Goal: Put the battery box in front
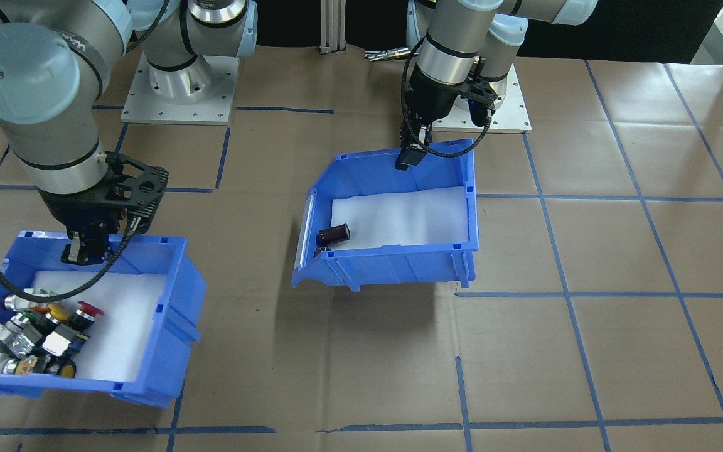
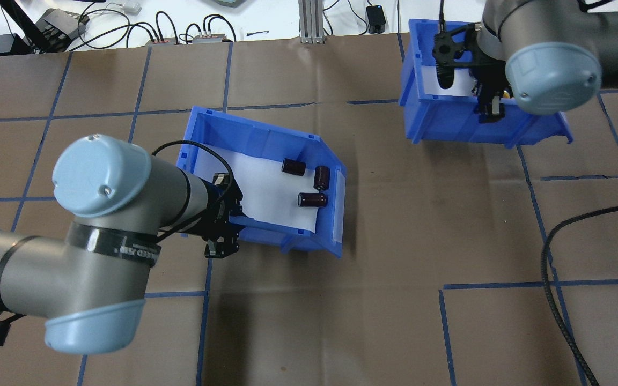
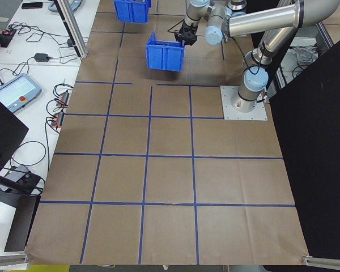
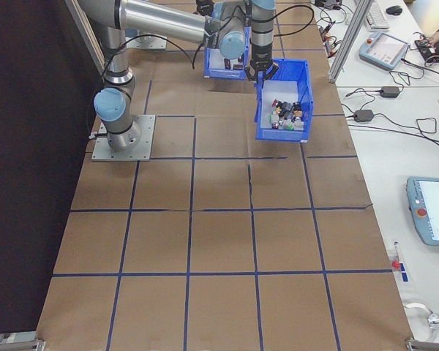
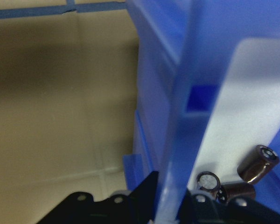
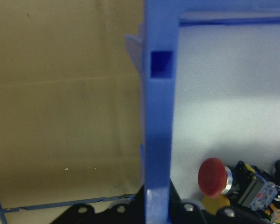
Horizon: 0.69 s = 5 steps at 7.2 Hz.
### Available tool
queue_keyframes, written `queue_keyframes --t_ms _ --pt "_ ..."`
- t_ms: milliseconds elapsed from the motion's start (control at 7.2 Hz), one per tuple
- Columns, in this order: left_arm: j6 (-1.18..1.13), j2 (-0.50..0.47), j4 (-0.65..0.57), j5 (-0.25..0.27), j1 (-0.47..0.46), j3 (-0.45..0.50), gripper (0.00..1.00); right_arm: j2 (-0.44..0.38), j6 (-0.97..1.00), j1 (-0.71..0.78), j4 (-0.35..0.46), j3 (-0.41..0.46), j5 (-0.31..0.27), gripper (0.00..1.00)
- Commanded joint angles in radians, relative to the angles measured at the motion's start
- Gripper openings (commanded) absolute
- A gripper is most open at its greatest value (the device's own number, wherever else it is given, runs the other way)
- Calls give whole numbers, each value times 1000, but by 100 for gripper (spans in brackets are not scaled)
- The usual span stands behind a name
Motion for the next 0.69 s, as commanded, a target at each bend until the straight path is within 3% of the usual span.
queue_keyframes --t_ms 0,139,278,556 --pt "36 -149 -32 -65 47 174 0 -122 -41 -66 -18 140 7 0" --pt "13 -247 -28 -121 49 272 0 -146 -66 -76 -38 179 4 0" --pt "-6 -367 -26 -134 47 382 0 -171 -87 -80 -41 208 0 0" --pt "-125 -545 39 -219 33 539 0 -205 -204 -122 -59 234 -6 0"
